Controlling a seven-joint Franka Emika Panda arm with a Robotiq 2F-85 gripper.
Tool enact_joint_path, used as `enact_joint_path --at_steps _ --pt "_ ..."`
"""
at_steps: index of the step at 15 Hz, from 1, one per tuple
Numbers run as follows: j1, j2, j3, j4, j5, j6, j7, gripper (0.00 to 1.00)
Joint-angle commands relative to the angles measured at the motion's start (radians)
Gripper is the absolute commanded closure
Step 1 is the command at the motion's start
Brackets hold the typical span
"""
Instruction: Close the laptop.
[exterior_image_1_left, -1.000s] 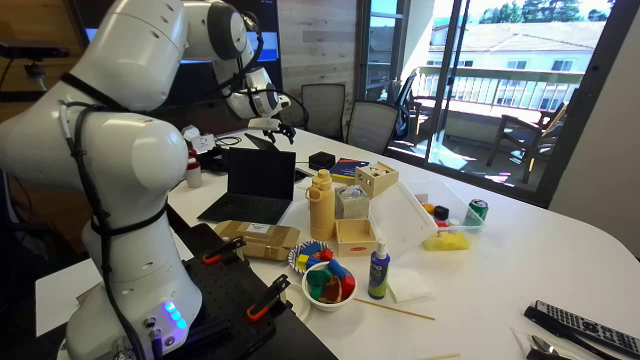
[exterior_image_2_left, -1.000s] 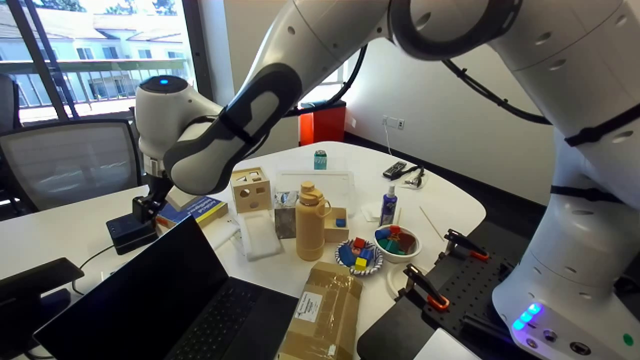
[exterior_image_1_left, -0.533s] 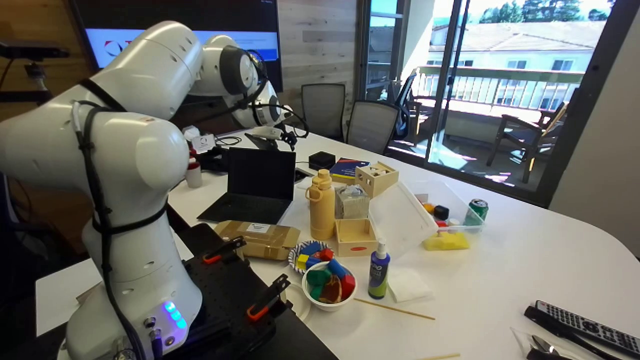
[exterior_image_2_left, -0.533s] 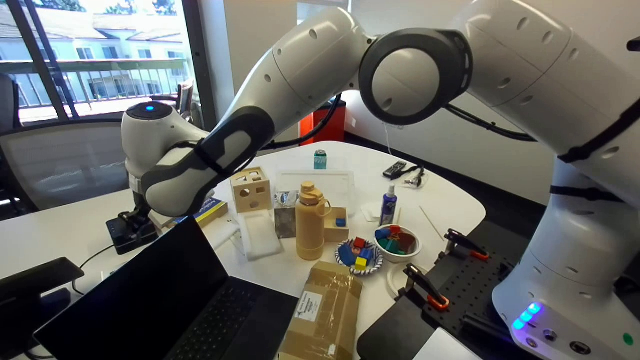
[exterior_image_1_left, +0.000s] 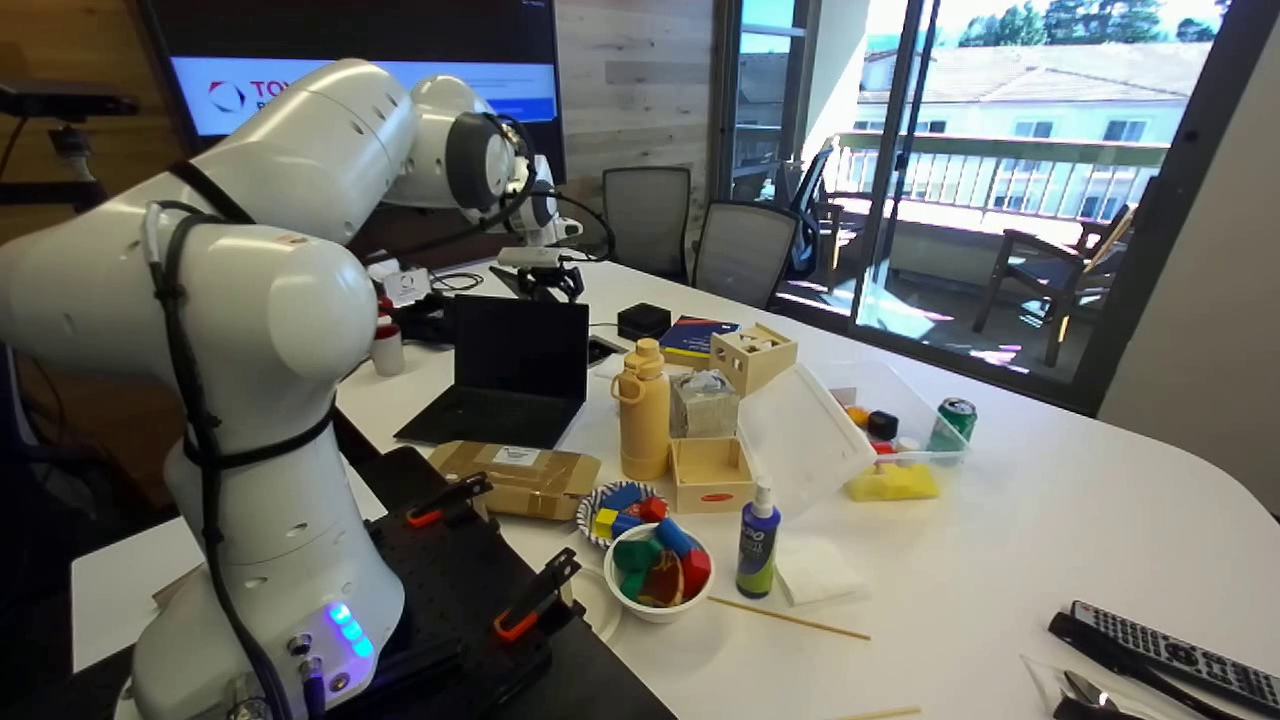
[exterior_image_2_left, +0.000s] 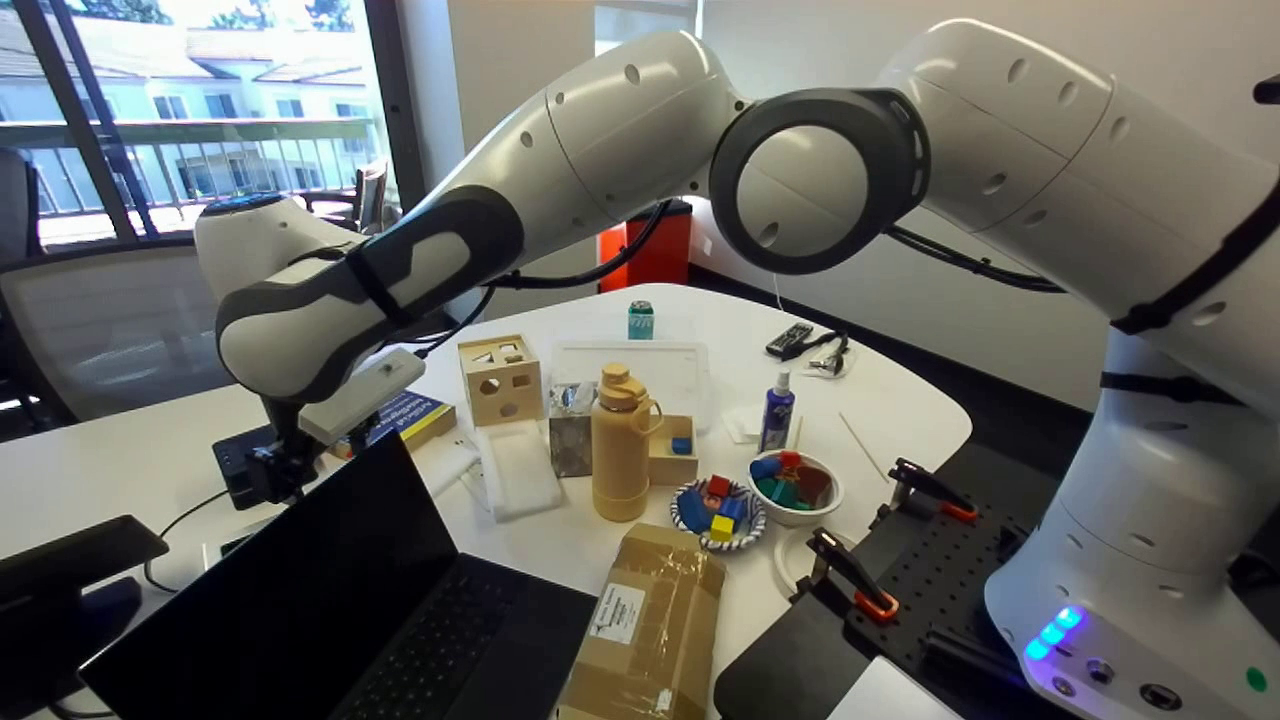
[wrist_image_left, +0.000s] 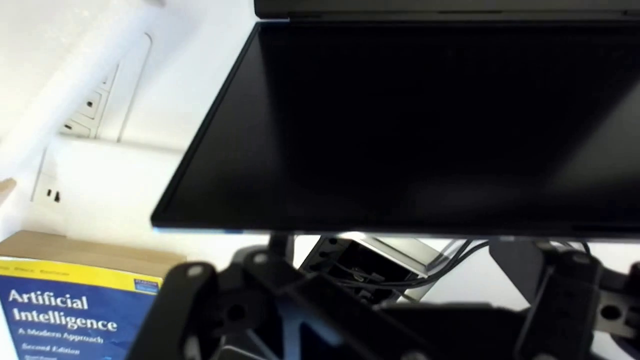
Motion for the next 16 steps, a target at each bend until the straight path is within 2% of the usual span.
enact_joint_path --at_steps 1,6,11,14,16 --pt "-0.035 0.029 0.058 0.096 0.047 -0.215 -0.129 0.00" --pt "-0.057 0.083 0.088 0.160 0.080 -0.434 -0.201 0.00" --pt "-0.064 0.112 0.088 0.145 0.086 -0.613 -0.193 0.00" --pt "-0.053 0.148 0.074 0.133 0.071 -0.644 -0.159 0.00" --pt "-0.047 0.175 0.073 0.129 0.072 -0.608 -0.140 0.00"
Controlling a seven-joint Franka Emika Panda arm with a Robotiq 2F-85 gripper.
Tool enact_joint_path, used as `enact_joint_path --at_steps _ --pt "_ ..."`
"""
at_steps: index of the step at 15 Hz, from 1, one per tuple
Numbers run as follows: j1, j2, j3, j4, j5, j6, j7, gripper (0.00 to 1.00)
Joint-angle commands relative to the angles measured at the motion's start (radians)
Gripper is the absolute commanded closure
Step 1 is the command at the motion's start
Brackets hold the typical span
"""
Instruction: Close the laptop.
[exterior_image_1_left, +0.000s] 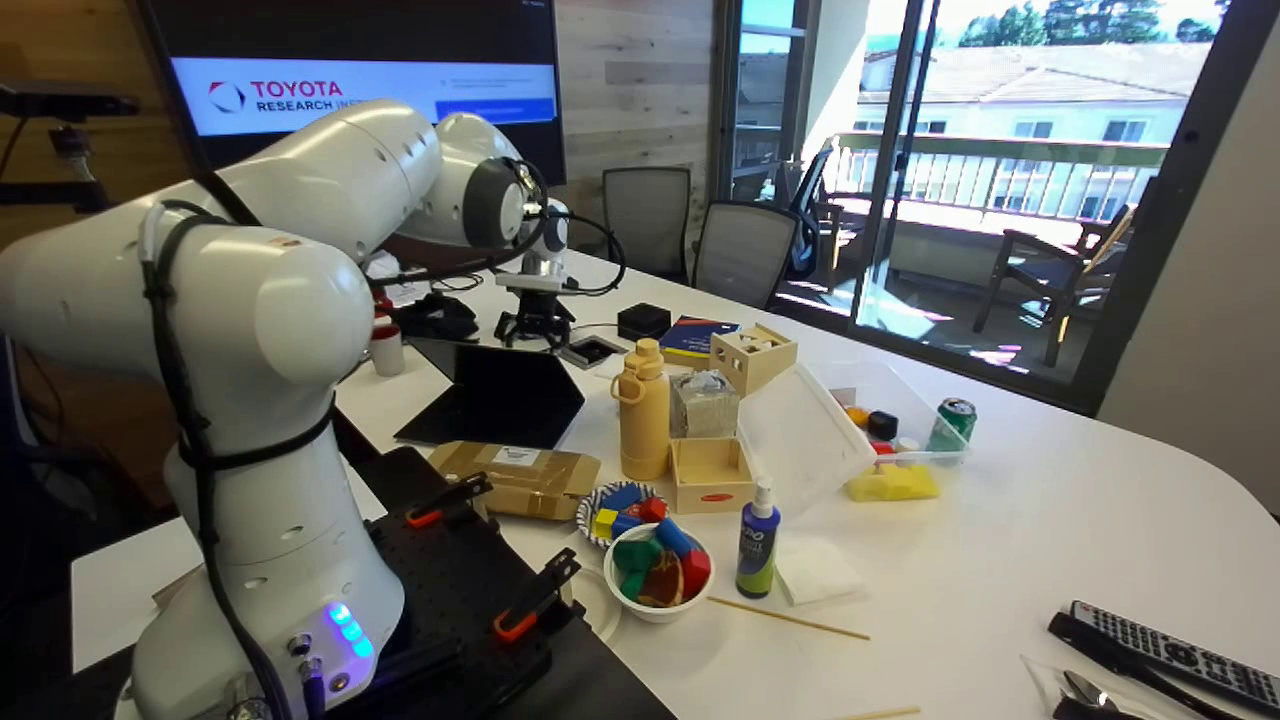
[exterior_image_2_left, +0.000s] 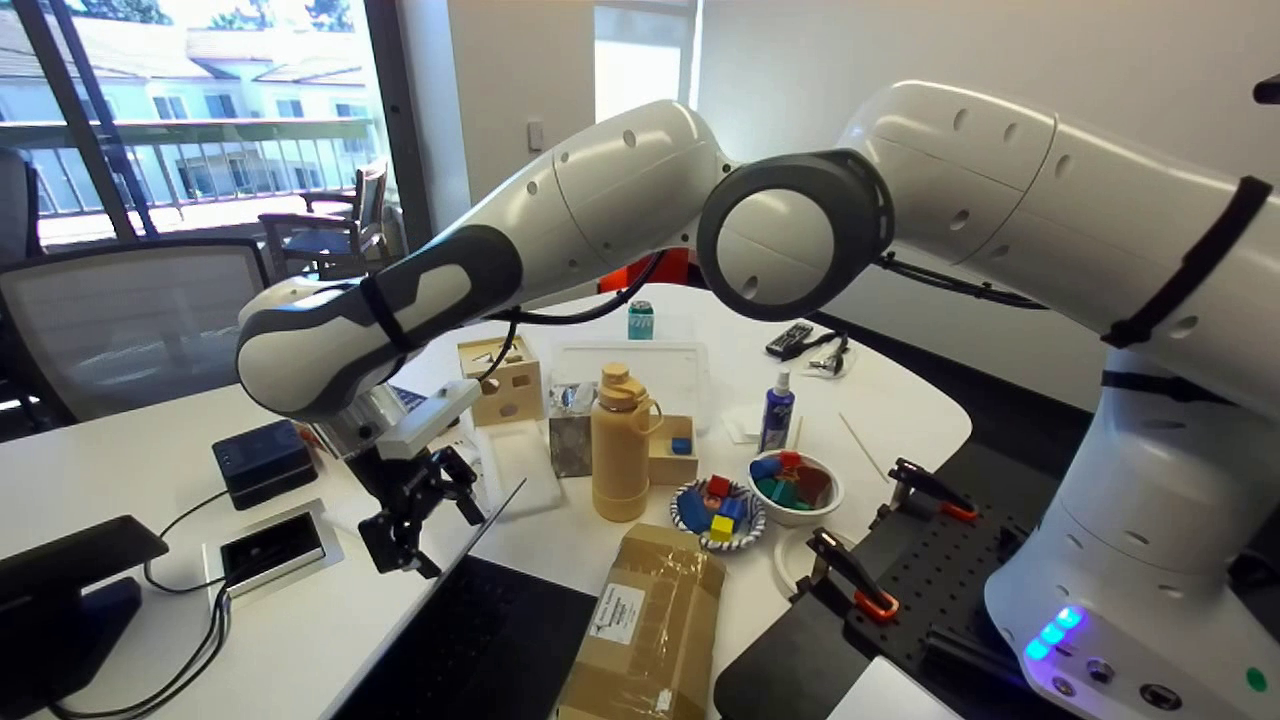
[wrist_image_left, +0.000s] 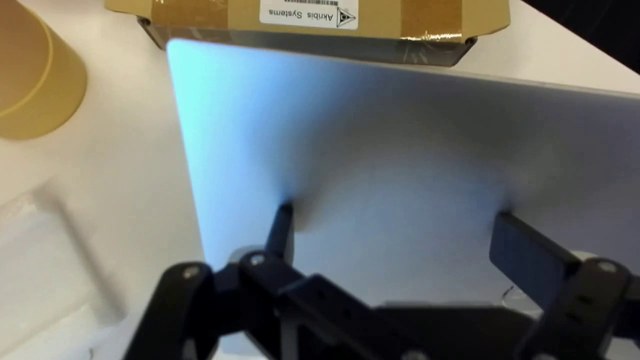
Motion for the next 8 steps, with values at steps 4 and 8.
enact_joint_path --at_steps 4,8 --pt "0.020 0.076 -0.019 -0.013 -0.004 0.089 0.087 0.00" --pt "0.020 0.106 -0.022 -0.050 -0.012 0.261 0.130 0.00"
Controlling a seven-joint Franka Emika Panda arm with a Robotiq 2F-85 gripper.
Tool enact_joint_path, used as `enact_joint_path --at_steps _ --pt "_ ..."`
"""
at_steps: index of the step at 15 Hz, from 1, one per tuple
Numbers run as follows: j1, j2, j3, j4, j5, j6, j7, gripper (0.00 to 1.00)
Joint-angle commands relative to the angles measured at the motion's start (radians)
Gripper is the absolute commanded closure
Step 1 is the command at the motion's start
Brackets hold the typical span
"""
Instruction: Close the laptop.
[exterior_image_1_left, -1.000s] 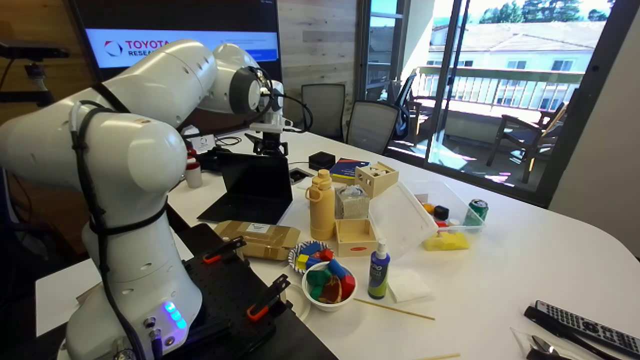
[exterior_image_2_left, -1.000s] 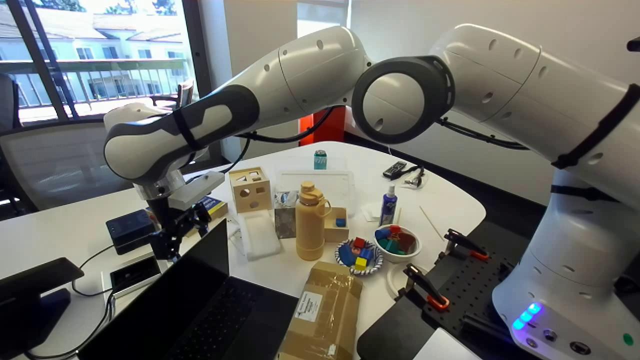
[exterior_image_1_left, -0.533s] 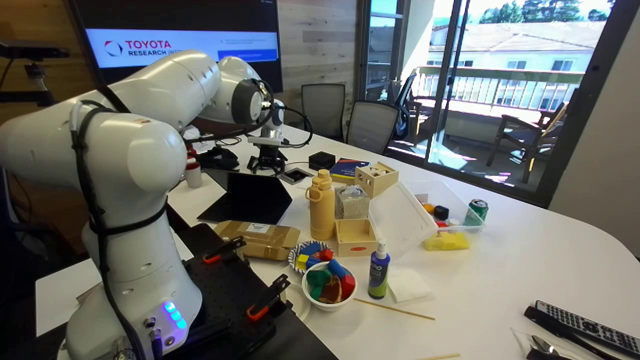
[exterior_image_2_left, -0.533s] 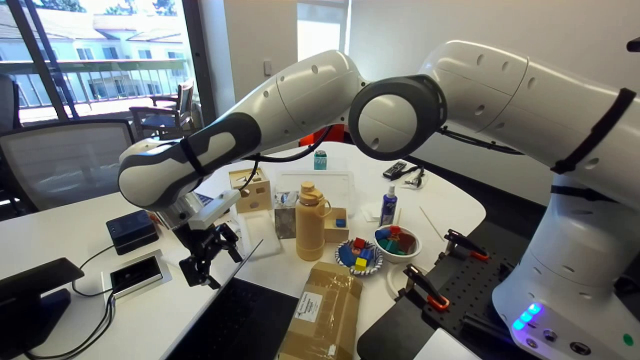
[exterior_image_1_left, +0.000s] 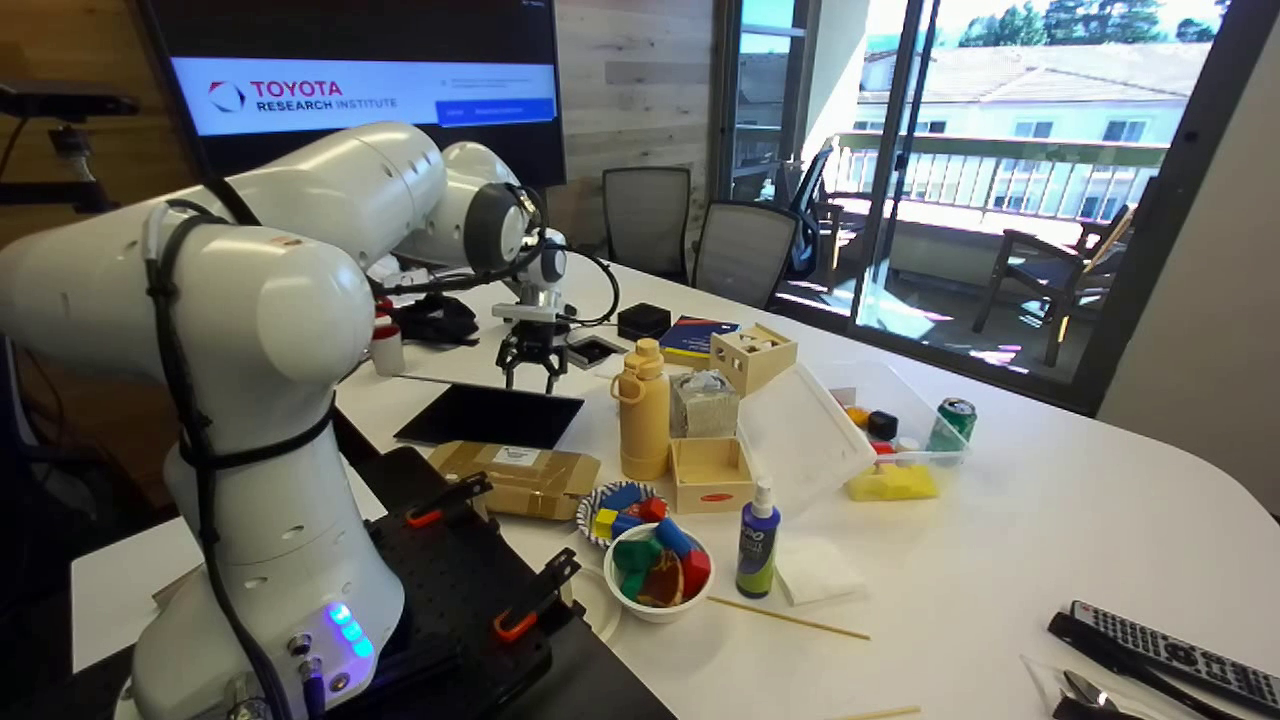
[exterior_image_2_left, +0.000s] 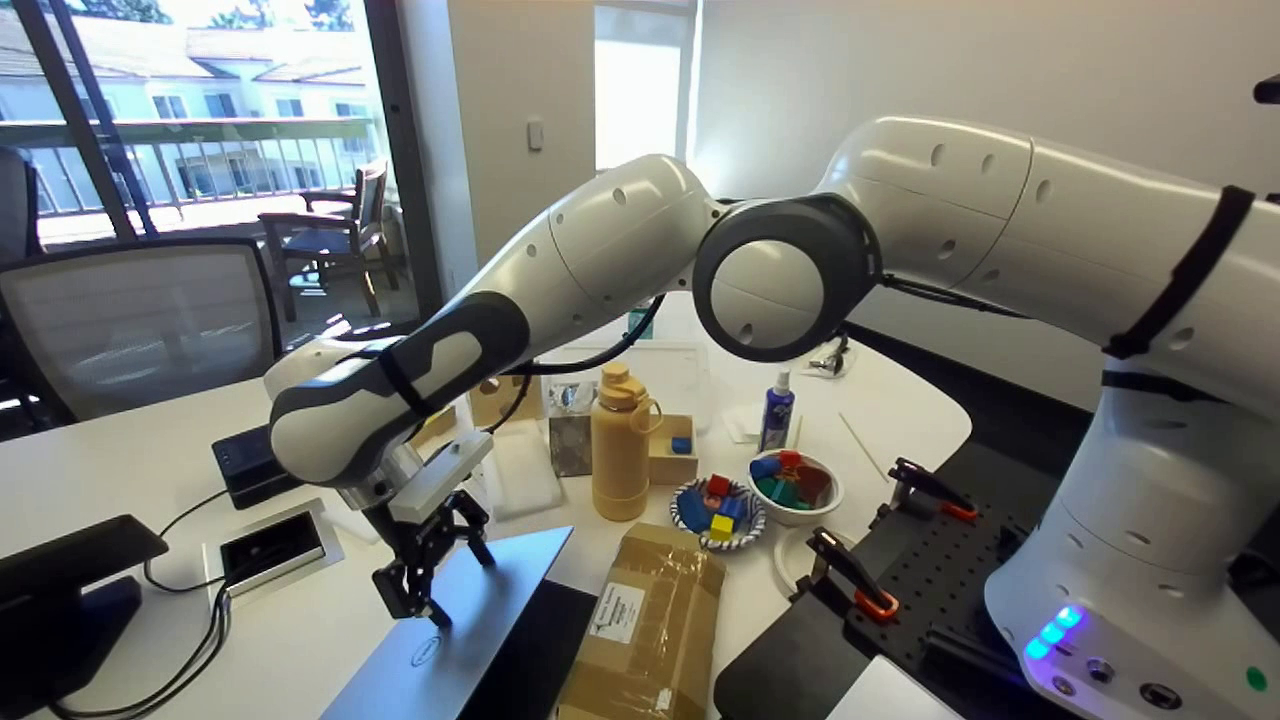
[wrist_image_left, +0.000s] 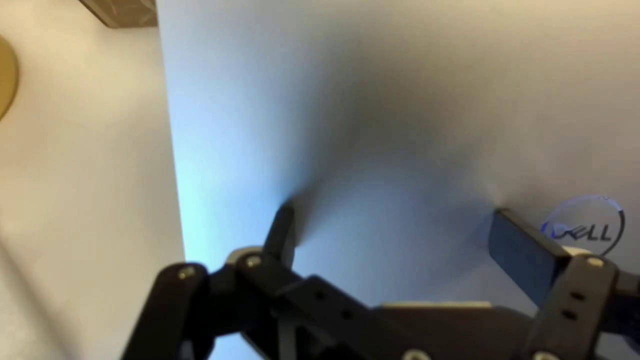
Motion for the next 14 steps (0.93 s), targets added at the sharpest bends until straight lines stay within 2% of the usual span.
enact_joint_path --at_steps 1,6,14 --pt "0.005 0.024 -0.013 -0.056 -0.006 0.192 0.058 0.00" --pt "-0.003 0.006 -0.034 -0.205 -0.008 0.440 0.108 0.00" --pt "-0.022 -0.073 -0.033 -0.404 0.012 0.599 0.183 0.00"
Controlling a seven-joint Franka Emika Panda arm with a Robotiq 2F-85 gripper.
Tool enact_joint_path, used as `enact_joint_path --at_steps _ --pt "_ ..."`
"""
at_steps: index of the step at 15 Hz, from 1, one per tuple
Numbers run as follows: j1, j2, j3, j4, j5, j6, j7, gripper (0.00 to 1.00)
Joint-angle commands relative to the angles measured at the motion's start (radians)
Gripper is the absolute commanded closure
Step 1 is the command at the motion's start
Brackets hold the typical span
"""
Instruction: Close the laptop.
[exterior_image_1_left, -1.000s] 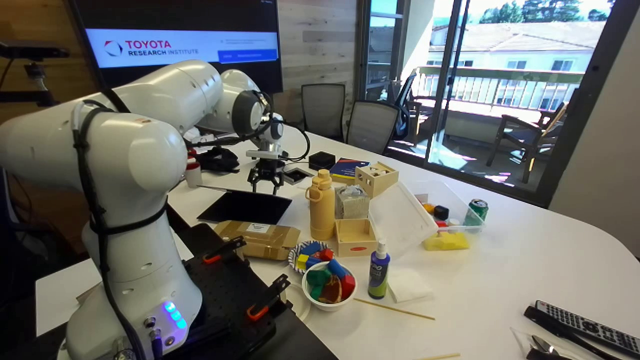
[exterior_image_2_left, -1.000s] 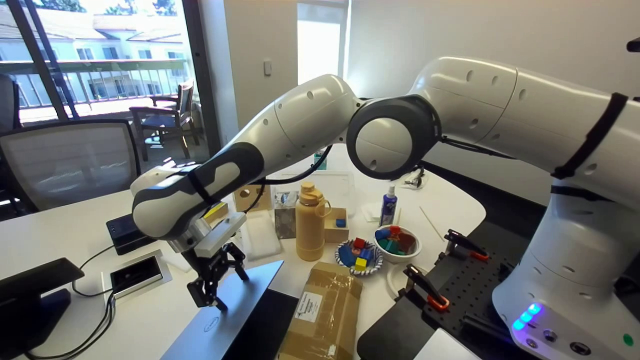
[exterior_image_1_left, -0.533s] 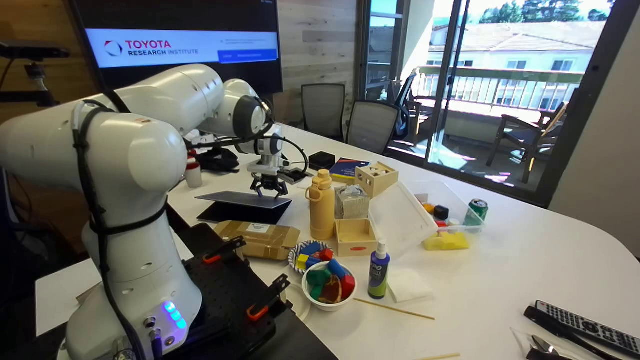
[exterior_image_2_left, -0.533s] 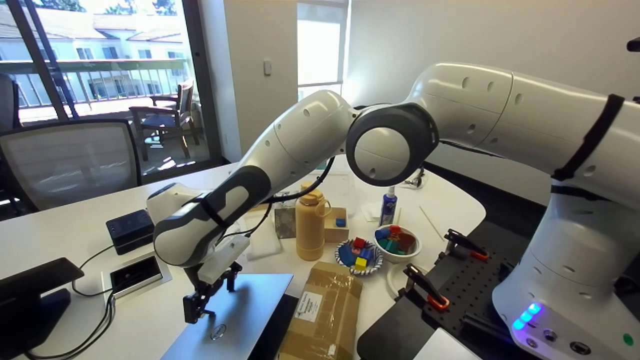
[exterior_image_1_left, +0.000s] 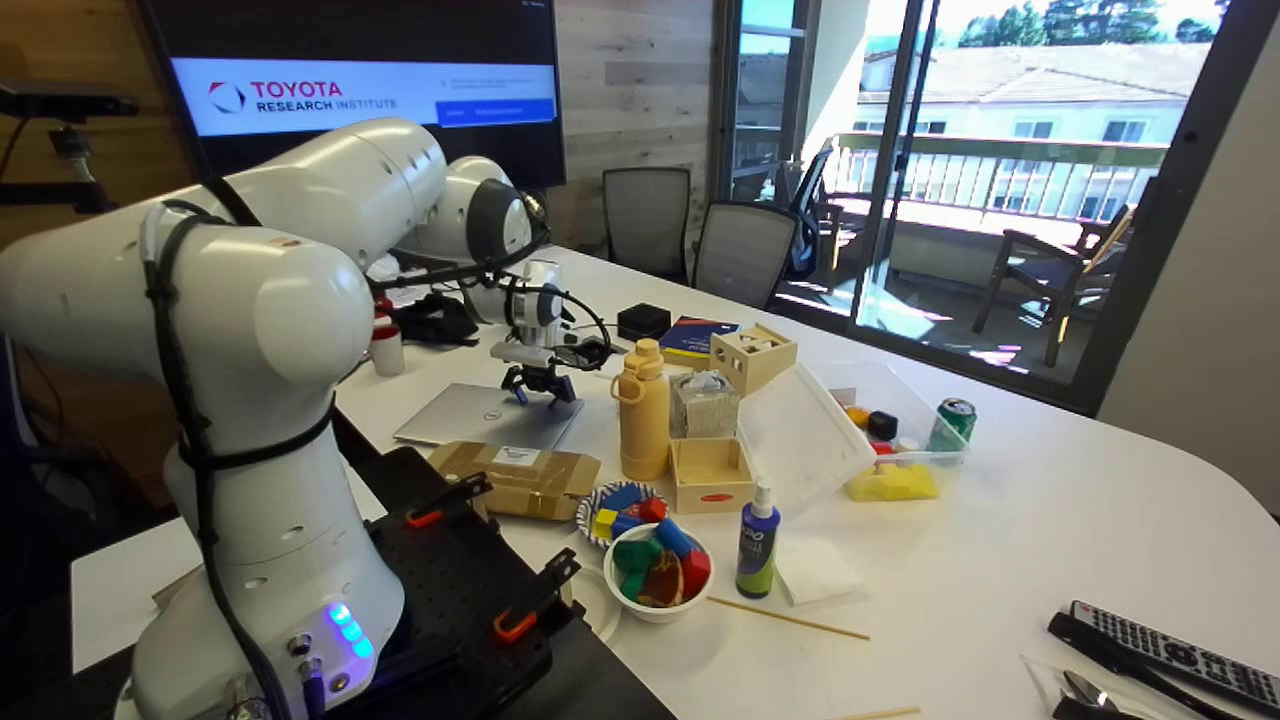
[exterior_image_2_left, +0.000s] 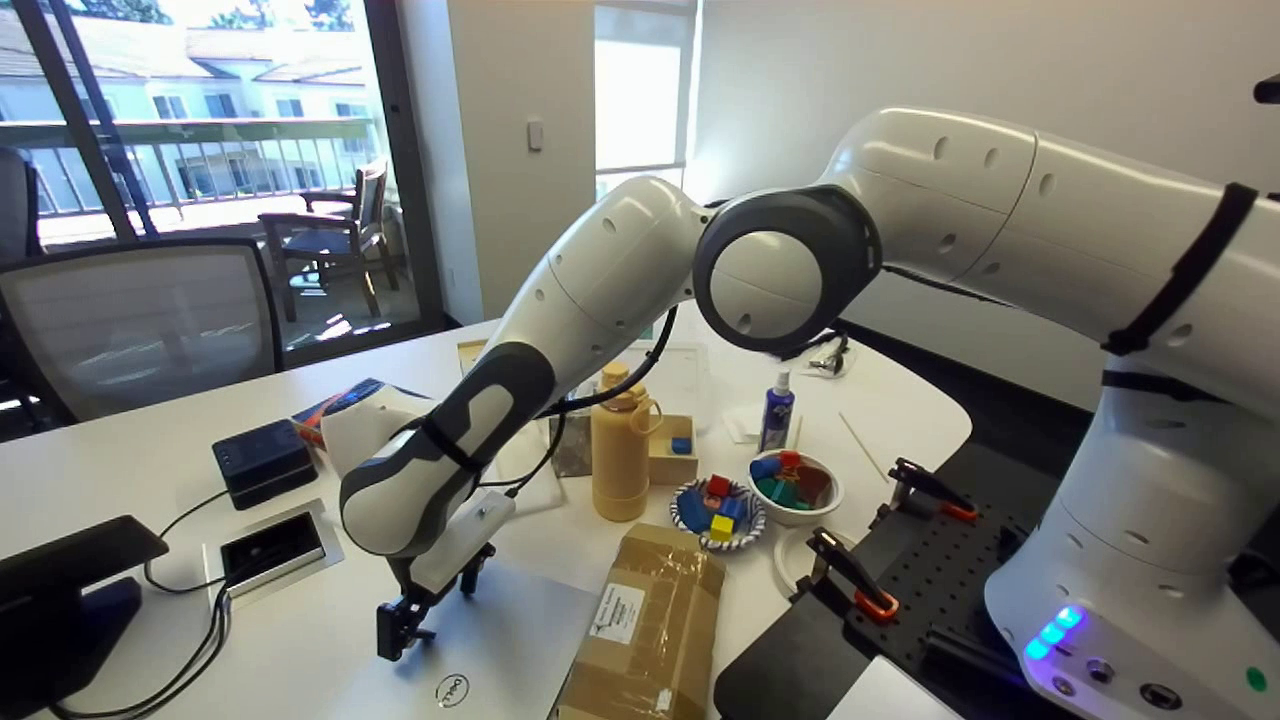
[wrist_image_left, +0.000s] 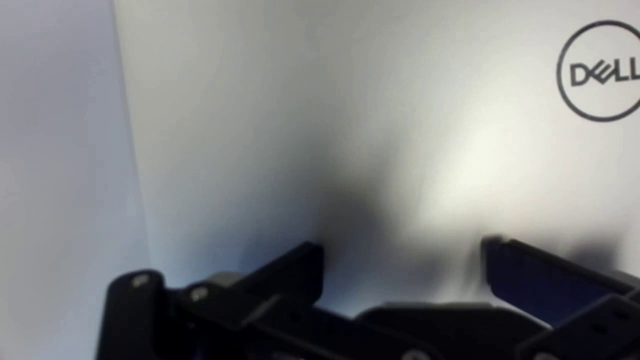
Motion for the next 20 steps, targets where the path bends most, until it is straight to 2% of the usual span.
enact_joint_path --at_steps 1,4,6,13,16,20 --pt "-0.020 -0.066 -0.005 -0.159 0.018 0.114 0.062 0.00" --pt "-0.047 -0.135 0.011 -0.216 0.033 0.140 0.067 0.00" --pt "-0.067 -0.195 0.019 -0.261 0.039 0.116 0.065 0.00" --pt "-0.130 -0.496 0.038 -0.420 0.021 0.057 0.043 0.00" --pt "-0.128 -0.587 0.022 -0.439 0.030 -0.016 0.031 0.00" --pt "-0.143 -0.647 0.030 -0.456 0.036 -0.063 0.018 0.00"
